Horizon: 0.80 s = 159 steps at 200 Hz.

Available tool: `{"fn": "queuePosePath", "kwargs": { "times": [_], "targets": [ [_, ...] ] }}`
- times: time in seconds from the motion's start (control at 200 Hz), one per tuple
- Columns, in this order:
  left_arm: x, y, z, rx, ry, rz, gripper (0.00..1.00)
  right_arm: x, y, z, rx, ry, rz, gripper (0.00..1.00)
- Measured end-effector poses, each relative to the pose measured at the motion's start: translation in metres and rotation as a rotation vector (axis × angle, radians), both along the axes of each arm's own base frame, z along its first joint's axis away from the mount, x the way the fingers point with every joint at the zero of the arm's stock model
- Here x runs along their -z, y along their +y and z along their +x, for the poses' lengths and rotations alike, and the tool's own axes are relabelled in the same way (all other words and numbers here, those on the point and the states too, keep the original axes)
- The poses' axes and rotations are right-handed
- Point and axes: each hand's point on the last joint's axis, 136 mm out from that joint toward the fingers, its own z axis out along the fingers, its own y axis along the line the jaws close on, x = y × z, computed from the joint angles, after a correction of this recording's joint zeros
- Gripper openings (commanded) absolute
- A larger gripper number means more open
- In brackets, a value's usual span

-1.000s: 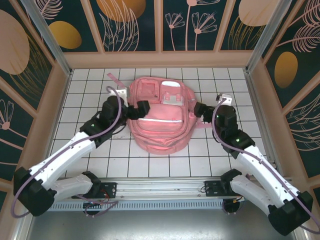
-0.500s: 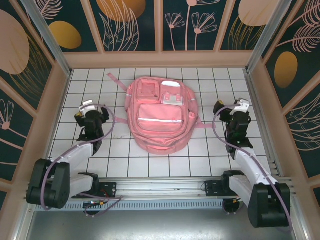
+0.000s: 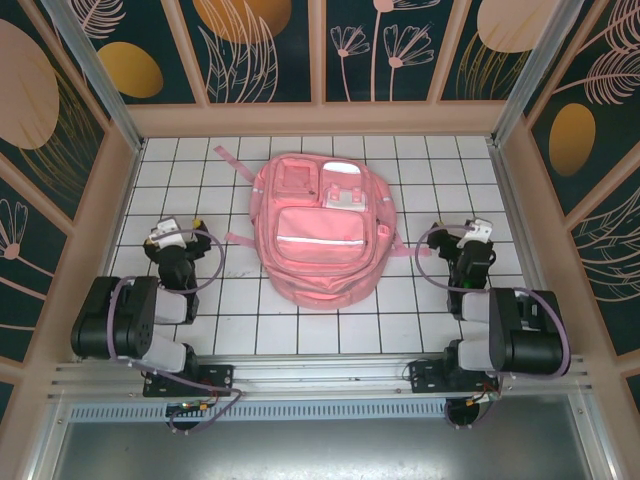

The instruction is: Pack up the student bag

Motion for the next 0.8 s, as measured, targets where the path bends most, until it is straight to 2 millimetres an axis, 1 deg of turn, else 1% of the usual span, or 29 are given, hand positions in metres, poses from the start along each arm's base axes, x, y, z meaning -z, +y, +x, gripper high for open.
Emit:
{"fn": "queuePosePath", "kwargs": {
  "times": [0.025, 0.065, 0.115, 0.165, 0.19, 0.235, 0.3, 0.37, 0.796],
  "targets": [
    [0.004, -0.004, 0.002, 0.024, 0.016, 0.002, 0.99, -0.002, 0.0, 0.001, -0.006, -0.02, -0.002, 0.99],
    [0.002, -0.01, 0.007, 0.061, 0.014, 0.003, 0.99, -0.002, -0.002, 0.0, -0.012, -0.048, -0.005, 0.99],
    [-0.004, -0.015, 0.013, 0.094, -0.003, 0.007, 0.99, 0.004, -0.002, 0.0, -0.02, -0.046, -0.007, 0.99],
    [-0.01, -0.019, 0.018, 0.117, -0.022, 0.011, 0.99, 0.015, 0.002, 0.001, -0.044, -0.012, -0.01, 0.99],
    [-0.012, -0.02, 0.019, 0.125, -0.028, 0.013, 0.99, 0.016, 0.004, 0.004, -0.054, -0.004, -0.018, 0.99],
    [-0.015, -0.022, 0.022, 0.136, -0.034, 0.016, 0.99, 0.011, 0.01, 0.012, -0.075, -0.01, -0.032, 0.99],
    [-0.015, -0.024, 0.022, 0.15, -0.035, 0.017, 0.99, -0.002, 0.019, 0.023, -0.104, -0.047, -0.053, 0.99],
    [-0.015, -0.025, 0.022, 0.157, -0.034, 0.019, 0.99, -0.01, 0.021, 0.029, -0.112, -0.069, -0.064, 0.99],
    [-0.015, -0.028, 0.023, 0.174, -0.034, 0.02, 0.99, -0.009, 0.021, 0.029, -0.115, -0.064, -0.08, 0.99]
  ]
}}
